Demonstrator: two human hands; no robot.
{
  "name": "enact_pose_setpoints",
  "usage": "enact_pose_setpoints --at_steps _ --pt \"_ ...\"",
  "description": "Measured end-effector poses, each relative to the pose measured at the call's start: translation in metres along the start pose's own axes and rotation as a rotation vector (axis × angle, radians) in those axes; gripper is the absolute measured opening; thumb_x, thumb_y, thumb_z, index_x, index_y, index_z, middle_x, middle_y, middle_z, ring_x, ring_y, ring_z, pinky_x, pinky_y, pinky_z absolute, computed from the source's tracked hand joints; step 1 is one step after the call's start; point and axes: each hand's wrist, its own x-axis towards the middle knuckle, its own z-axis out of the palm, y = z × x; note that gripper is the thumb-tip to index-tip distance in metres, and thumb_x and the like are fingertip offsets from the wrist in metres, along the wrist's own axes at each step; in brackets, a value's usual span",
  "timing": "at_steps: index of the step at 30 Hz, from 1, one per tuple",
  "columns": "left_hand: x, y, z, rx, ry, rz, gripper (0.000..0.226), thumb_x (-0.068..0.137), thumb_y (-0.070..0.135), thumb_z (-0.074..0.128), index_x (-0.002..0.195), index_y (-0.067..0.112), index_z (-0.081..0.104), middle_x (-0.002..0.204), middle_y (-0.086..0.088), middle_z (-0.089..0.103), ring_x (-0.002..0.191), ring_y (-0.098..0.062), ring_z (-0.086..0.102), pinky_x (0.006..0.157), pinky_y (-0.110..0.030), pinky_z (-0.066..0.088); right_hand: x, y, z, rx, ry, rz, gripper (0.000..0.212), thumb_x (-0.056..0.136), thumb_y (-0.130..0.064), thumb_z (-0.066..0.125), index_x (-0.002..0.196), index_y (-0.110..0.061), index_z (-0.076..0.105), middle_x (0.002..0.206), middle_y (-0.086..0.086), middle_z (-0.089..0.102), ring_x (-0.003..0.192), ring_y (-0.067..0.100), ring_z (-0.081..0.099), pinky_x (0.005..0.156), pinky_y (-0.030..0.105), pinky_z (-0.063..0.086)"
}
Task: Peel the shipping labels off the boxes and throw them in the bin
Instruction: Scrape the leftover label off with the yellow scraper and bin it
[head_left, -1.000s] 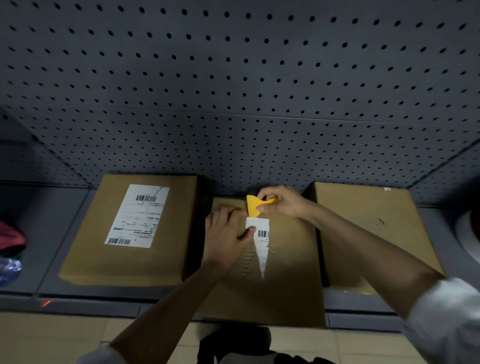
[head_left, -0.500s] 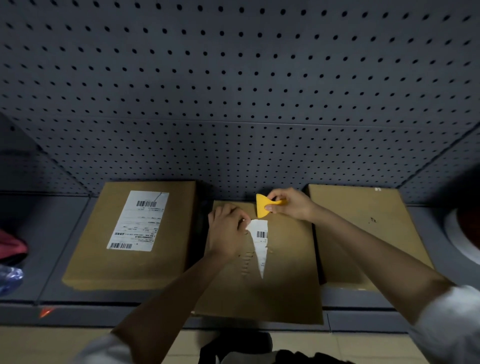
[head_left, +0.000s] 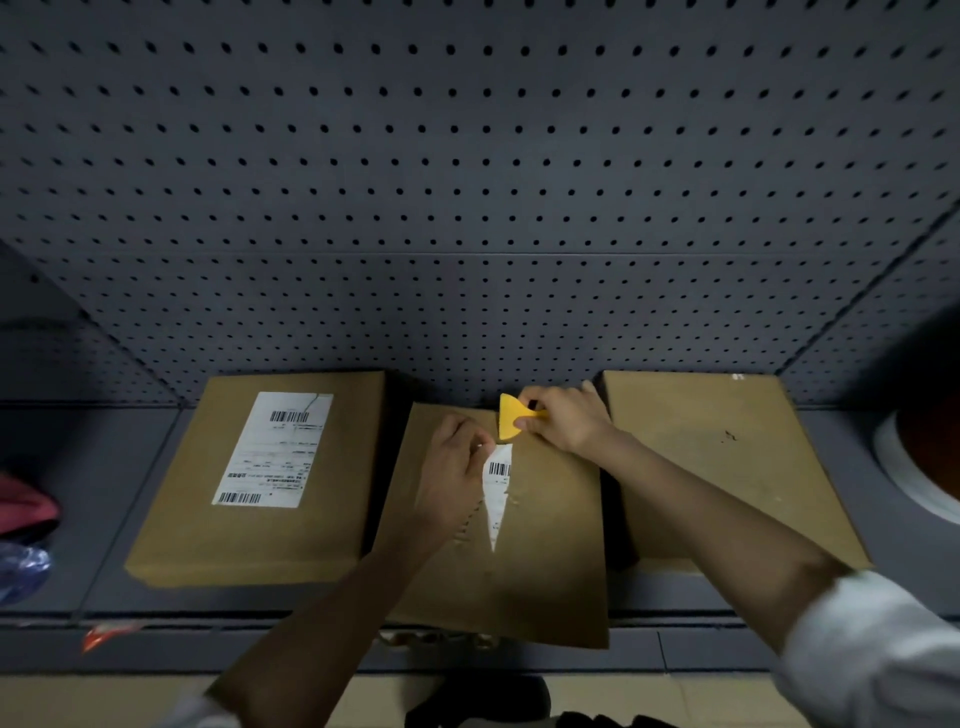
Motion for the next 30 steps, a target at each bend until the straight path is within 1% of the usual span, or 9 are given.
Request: enact_pose_setpoints --at_steps 4,8,12,15,17,21,24,27,30 --pt "-0.006 0.008 -0.004 -0.022 -0.020 0.008 0.010 0.092 0.009 0.050 0.084 0.012 0.055 0.091 0.009 0.042 0.079 -0.005 0.049 0.066 -0.018 0.037 0.002 -0.003 -0.003 -0.054 -0.010 -0.005 0.025 0.089 -0.045 0.054 0.109 -0.030 0.056 0.109 -0.001 0.067 0.106 0.023 0.057 0.096 0.038 0.027" --pt "-0.009 0.016 -0.018 -0.069 0.052 0.065 0.017 0.092 0.027 0.046 0.085 0.015 0.056 0.090 0.015 0.044 0.081 -0.001 0.050 0.064 -0.009 0.035 0.005 -0.004 -0.009 -0.068 0.000 -0.002 0.023 0.090 -0.044 0.053 0.106 -0.028 0.056 0.107 0.001 0.068 0.104 0.025 0.058 0.094 0.038 0.026" --pt "-0.012 0.020 -0.028 -0.095 0.062 0.109 0.023 0.091 0.029 0.045 0.086 0.010 0.057 0.090 0.010 0.045 0.079 -0.004 0.050 0.066 -0.019 0.040 0.005 -0.004 -0.010 -0.099 0.001 -0.005 0.022 0.090 -0.044 0.053 0.103 -0.026 0.055 0.104 0.002 0.068 0.101 0.026 0.058 0.093 0.037 0.026" --pt "-0.018 0.028 -0.027 -0.114 0.074 0.157 0.023 0.092 0.034 0.039 0.086 0.016 0.053 0.089 0.011 0.045 0.078 -0.005 0.050 0.067 -0.018 0.041 0.000 -0.008 -0.007 -0.122 -0.008 -0.007 0.017 0.091 -0.040 0.052 0.100 -0.027 0.055 0.102 0.003 0.068 0.101 0.026 0.058 0.094 0.038 0.025" --pt "-0.012 0.045 -0.033 -0.261 0.131 0.164 0.012 0.094 0.030 0.041 0.086 0.024 0.048 0.088 0.005 0.047 0.075 -0.009 0.050 0.068 -0.031 0.045 -0.003 -0.011 -0.005 -0.195 -0.005 -0.010 0.013 0.092 -0.034 0.049 0.101 -0.026 0.054 0.104 0.006 0.067 0.104 0.026 0.057 0.095 0.037 0.026" --pt "0.017 0.081 -0.054 -0.260 0.159 0.245 0.009 0.095 0.020 0.045 0.088 0.023 0.049 0.091 0.011 0.050 0.077 -0.010 0.056 0.064 -0.031 0.047 -0.010 -0.014 -0.003 -0.277 -0.006 0.022 0.038 0.093 -0.044 0.047 0.119 -0.018 0.055 0.124 0.008 0.061 0.120 0.026 0.050 0.105 0.038 0.023" --pt "0.016 0.079 -0.060 -0.278 0.086 0.110 0.005 0.093 0.028 0.049 0.089 0.027 0.046 0.082 0.011 0.053 0.072 -0.006 0.054 0.060 -0.030 0.043 -0.020 -0.020 -0.004 -0.235 0.022 0.061 0.035 0.093 -0.045 0.047 0.114 -0.018 0.055 0.123 0.007 0.061 0.122 0.026 0.047 0.101 0.038 0.027" --pt "-0.004 0.060 -0.065 -0.309 -0.006 -0.053 0.027 0.084 0.030 0.065 0.092 0.029 0.039 0.080 0.011 0.057 0.071 -0.008 0.058 0.065 -0.036 0.049 -0.035 -0.022 0.001 -0.104 0.079 0.109 0.030 0.092 -0.044 0.048 0.110 -0.020 0.054 0.116 0.006 0.064 0.114 0.026 0.053 0.091 0.036 0.029" --pt "-0.015 0.042 -0.072 -0.252 -0.053 -0.074 0.049 0.074 0.021 0.075 0.100 0.027 0.034 0.091 0.006 0.056 0.078 -0.010 0.063 0.067 -0.039 0.053 -0.052 -0.024 0.005 -0.029 0.129 0.144 0.028 0.093 -0.044 0.048 0.105 -0.020 0.053 0.111 0.004 0.065 0.108 0.026 0.056 0.085 0.036 0.029"
